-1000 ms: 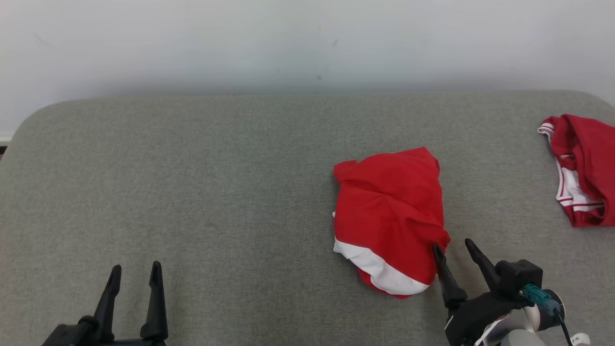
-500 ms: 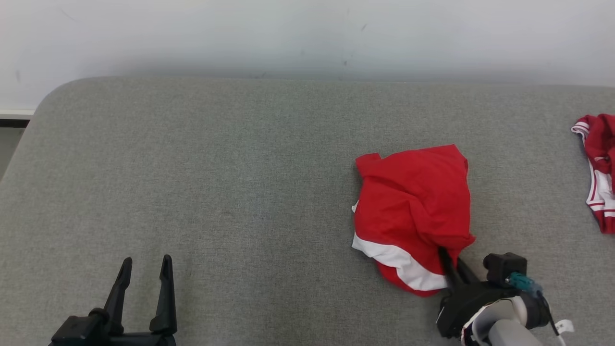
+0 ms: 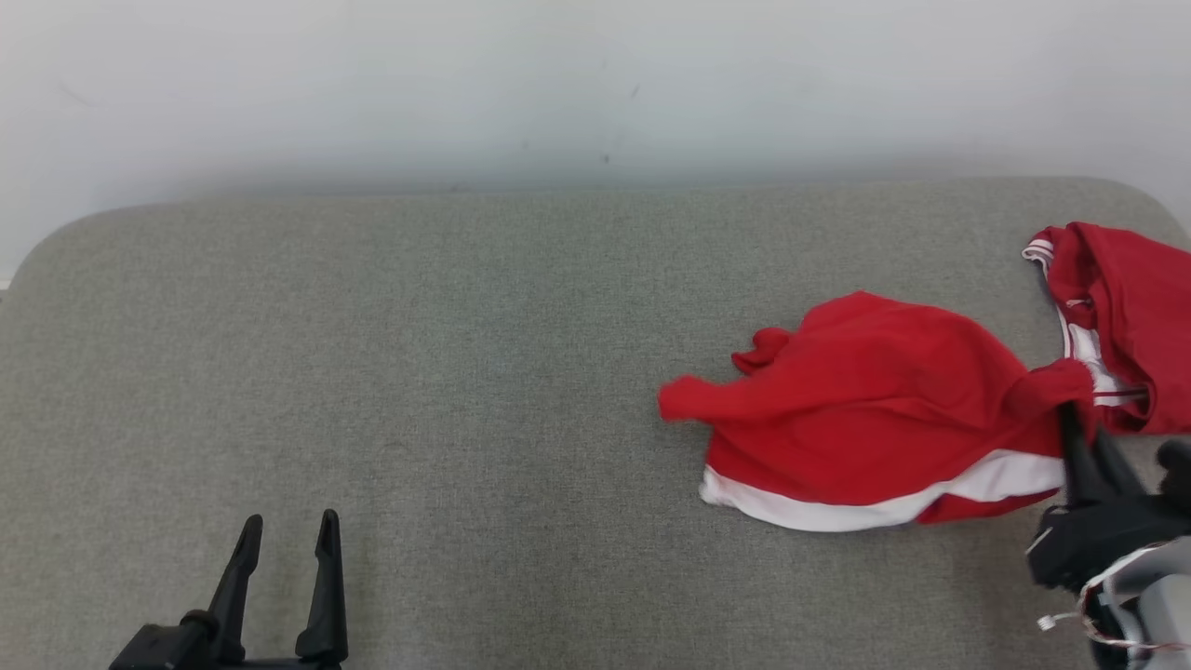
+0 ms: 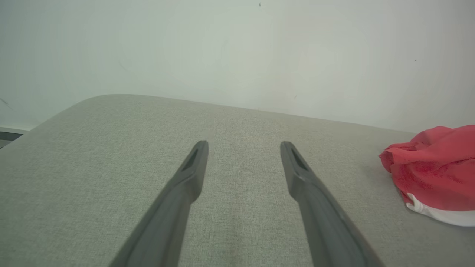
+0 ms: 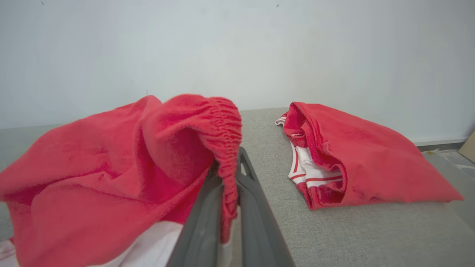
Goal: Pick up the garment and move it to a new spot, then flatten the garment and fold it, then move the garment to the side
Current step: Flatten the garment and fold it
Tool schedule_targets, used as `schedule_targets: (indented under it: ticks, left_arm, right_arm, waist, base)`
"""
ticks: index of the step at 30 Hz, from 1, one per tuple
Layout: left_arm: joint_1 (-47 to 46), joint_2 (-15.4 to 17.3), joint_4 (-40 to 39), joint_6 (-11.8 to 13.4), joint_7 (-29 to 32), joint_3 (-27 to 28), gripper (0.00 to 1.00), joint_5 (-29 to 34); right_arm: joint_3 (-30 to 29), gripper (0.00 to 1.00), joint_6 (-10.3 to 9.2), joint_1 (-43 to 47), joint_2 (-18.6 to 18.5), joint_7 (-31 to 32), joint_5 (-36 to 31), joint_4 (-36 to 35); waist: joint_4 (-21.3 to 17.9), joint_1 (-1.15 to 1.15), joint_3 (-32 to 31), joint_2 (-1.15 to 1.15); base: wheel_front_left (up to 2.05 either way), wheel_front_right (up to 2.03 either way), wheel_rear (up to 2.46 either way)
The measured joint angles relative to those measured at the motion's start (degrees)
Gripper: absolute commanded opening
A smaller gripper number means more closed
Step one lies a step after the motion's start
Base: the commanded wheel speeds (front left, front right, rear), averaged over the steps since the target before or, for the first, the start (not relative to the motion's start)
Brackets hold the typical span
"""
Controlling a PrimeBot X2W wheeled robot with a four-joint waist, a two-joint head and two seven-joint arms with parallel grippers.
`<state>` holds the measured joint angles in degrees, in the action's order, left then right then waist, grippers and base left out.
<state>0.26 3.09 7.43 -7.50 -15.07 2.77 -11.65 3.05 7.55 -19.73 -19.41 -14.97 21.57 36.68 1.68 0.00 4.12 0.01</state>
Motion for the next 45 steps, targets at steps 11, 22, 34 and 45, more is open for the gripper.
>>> schedule_targets:
  ticks: [11, 22, 34, 45]
  left_arm:
    - [0.39, -0.07, 0.52, 0.0, 0.0, -0.38, 1.0, -0.18]
    - [0.58, -0.13, 0.54, 0.0, 0.0, -0.79, 1.0, -0.96]
    - [-0.87, -0.16, 1.93, 0.02, 0.0, -1.68, 1.0, -2.1]
    - [-1.67, -0.19, 2.85, 0.49, -0.01, -1.88, 1.0, -2.67]
  right_arm:
    - [-2.0, 0.0, 0.01, -2.57, -5.44, 3.18, -1.31, -8.03]
    - [8.71, 0.0, 0.01, -6.59, 4.25, 7.47, -2.76, -15.8]
    - [25.33, 0.0, 0.01, -9.77, 16.02, 4.33, -1.56, -5.23]
    - [37.32, 1.0, 0.01, -10.74, 16.49, 1.77, 4.13, 4.95]
  waist:
    - [-0.24, 0.0, -1.74, 0.0]
    - [2.36, -0.01, -1.96, 0.0]
    - [6.61, 0.0, -1.03, 0.0]
    - [8.0, 0.0, 0.14, 0.0]
  base:
    - [0.0, 0.0, 0.0]
    - [0.0, 0.0, 0.0]
    - [0.0, 0.0, 0.0]
    - [0.0, 0.0, 0.0]
